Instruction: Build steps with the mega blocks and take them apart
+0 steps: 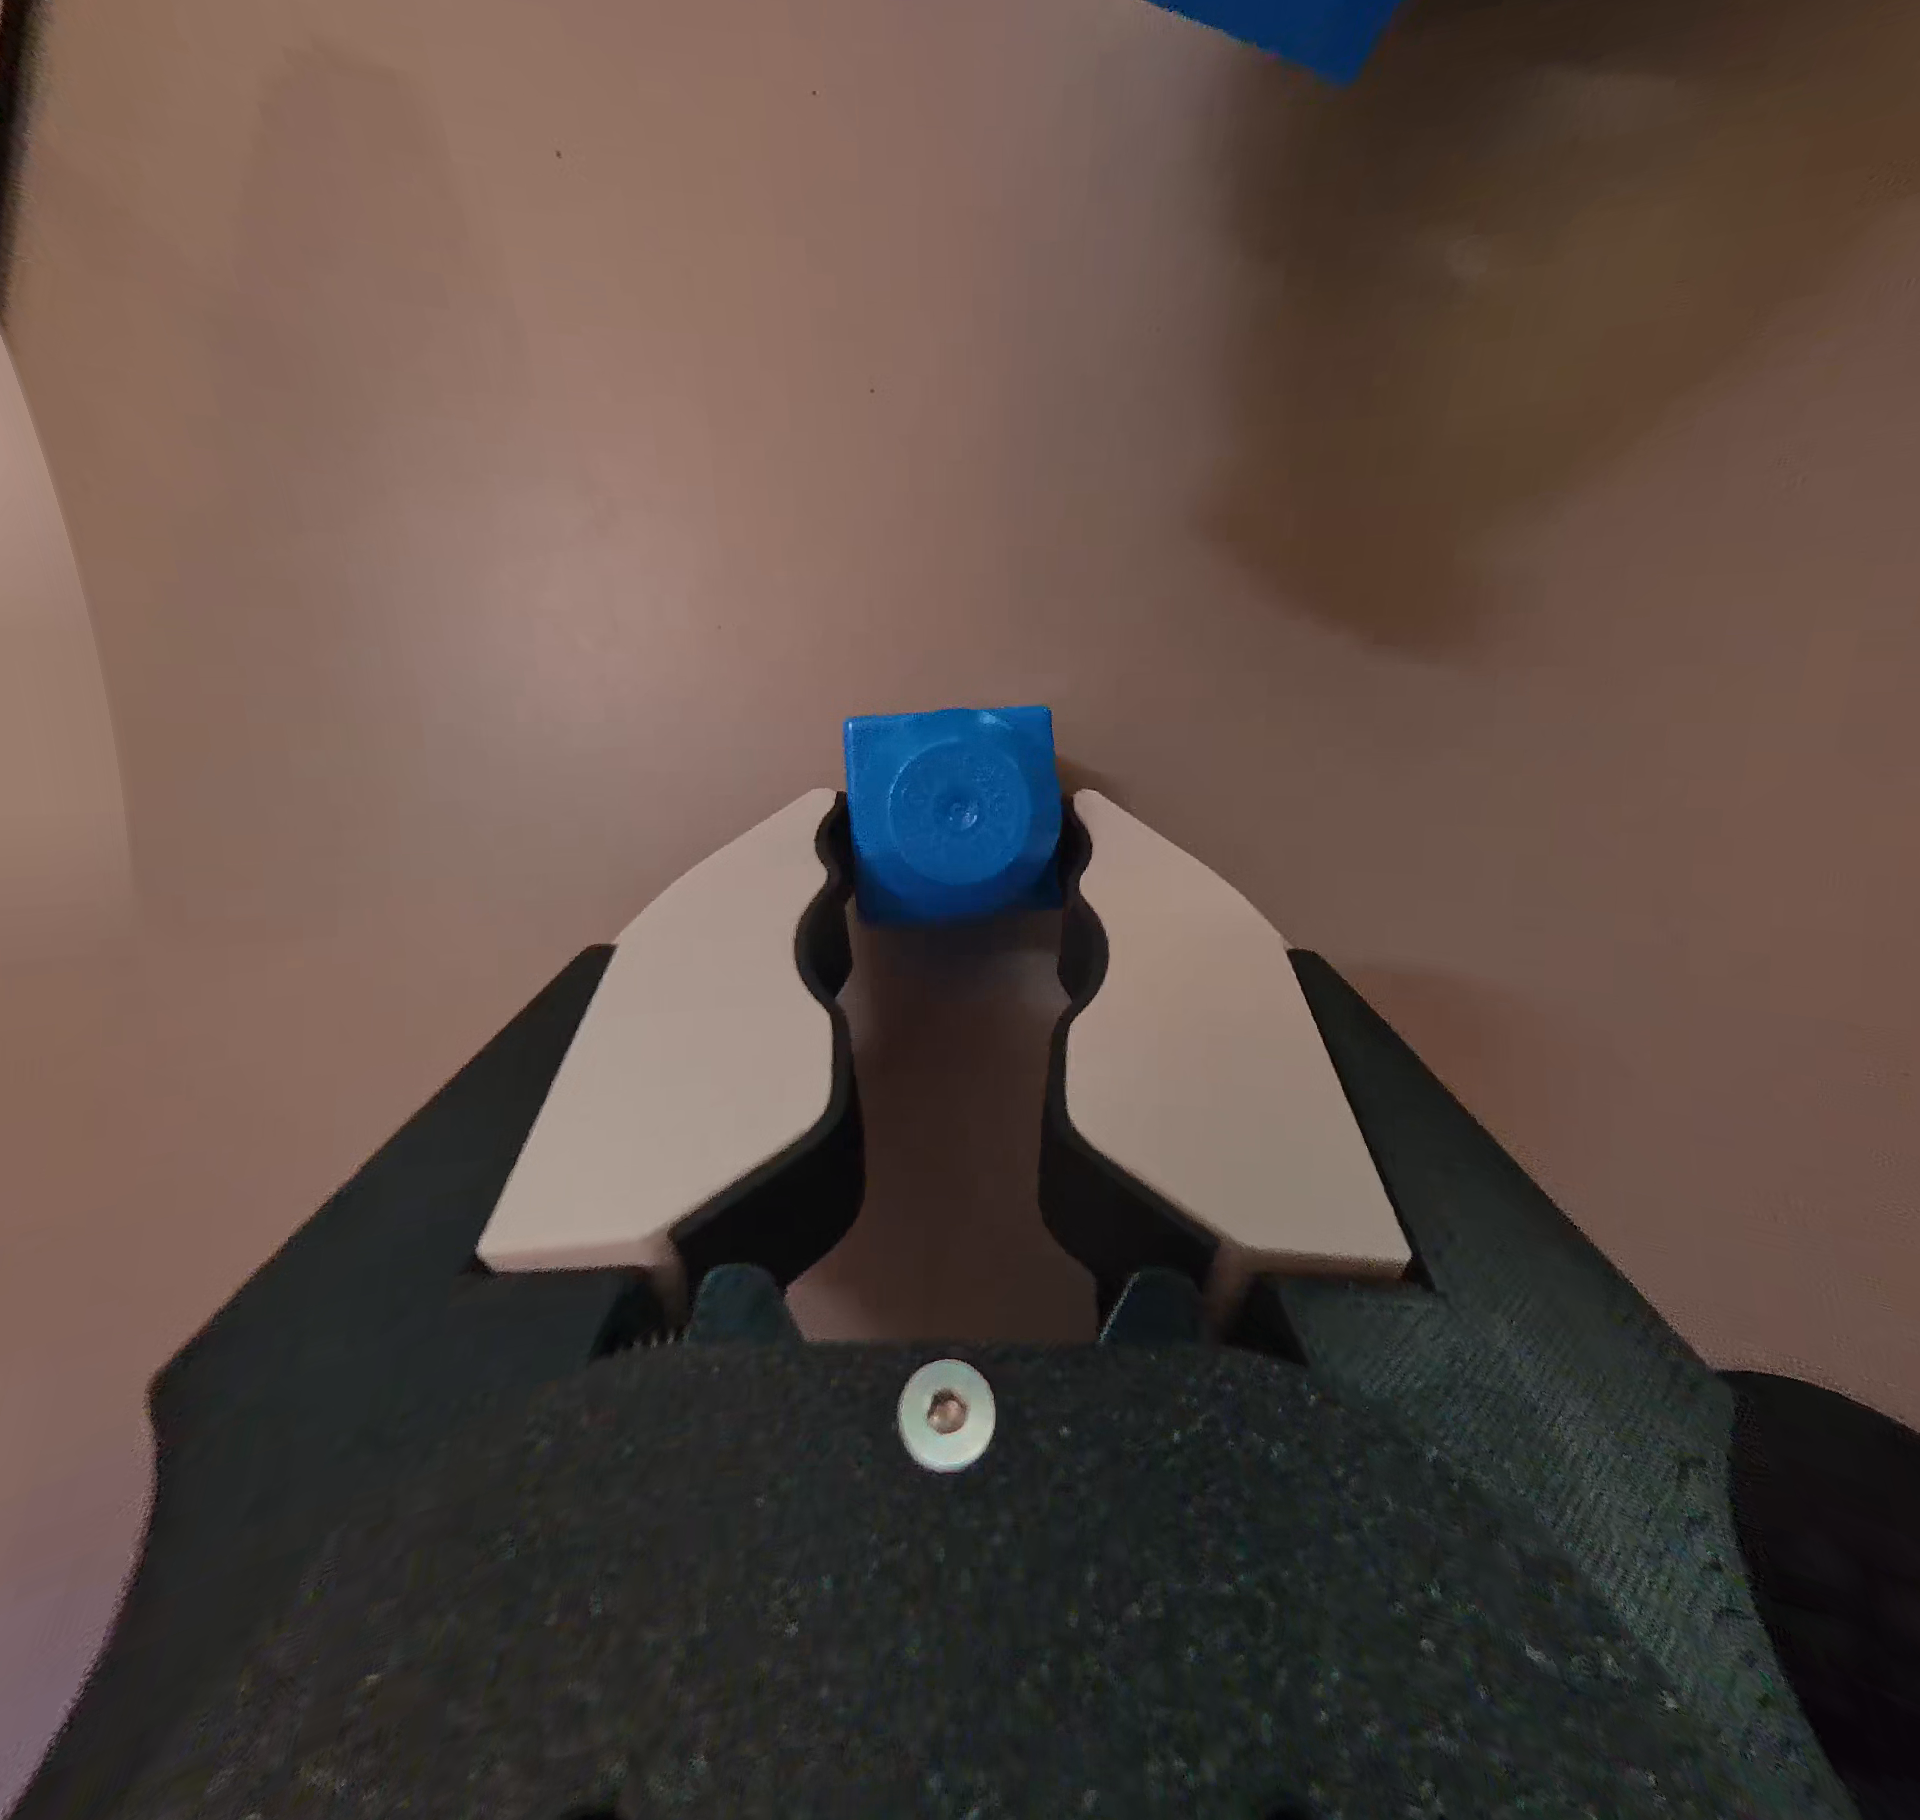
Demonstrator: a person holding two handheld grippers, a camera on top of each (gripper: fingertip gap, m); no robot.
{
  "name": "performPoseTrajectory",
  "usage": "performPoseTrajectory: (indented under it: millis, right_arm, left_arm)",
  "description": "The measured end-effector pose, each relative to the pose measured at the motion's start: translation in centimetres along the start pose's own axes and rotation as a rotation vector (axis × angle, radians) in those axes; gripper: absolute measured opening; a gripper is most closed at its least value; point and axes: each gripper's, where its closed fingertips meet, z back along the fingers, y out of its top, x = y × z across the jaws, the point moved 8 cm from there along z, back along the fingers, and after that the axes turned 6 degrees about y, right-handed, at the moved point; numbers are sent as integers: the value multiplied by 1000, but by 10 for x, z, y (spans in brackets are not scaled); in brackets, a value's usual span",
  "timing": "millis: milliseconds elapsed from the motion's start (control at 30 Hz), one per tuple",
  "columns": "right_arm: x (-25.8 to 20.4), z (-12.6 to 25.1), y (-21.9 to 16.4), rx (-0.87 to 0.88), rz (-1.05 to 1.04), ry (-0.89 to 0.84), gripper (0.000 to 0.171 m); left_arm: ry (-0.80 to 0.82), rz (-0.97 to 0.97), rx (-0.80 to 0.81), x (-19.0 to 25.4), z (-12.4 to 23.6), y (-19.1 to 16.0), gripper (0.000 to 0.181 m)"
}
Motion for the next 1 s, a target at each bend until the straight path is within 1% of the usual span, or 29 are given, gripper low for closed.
performPoseTrajectory:
  millis: [67, 100, 167, 300, 367, 433, 500, 567, 733, 833, 1000]
  right_arm:
    - [0, 0, -1, -5, 0, 6, 41]
    - [-1, -1, -1, -7, 0, 13, 41]
    - [-1, -2, -2, -9, -2, 32, 41]
    - [-6, -6, -3, 18, -14, 104, 41]
    - [-9, -11, -5, 14, -23, 132, 41]
    - [-13, -18, -8, -6, -27, 155, 41]
    - [-18, -26, -11, -36, -22, 180, 41]
    - [-24, -34, -13, -63, -13, 205, 41]
    - [-35, -48, -16, -121, 15, 233, 41]
    - [-38, -51, -16, -130, 18, 243, 41]
    - [-38, -51, -16, -128, 17, 244, 41]
  left_arm:
    - [36, -43, 9, -4, 2, 0, 37]
    - [43, -60, 39, -5, 6, 2, 37]
    - [23, -54, 150, -5, 22, 9, 38]
    - [-58, -43, 407, 2, 68, 29, 37]
    - [-94, -35, 507, 7, 87, 37, 37]
    - [-127, -33, 567, 12, 100, 43, 37]
    - [-135, -47, 565, 19, 103, 49, 37]
    - [-132, -67, 516, 24, 98, 52, 37]
    - [-184, -90, 476, 36, 83, 61, 37]
    - [-187, -112, 419, 42, 73, 64, 37]
    - [-191, -103, 388, 42, 66, 64, 37]
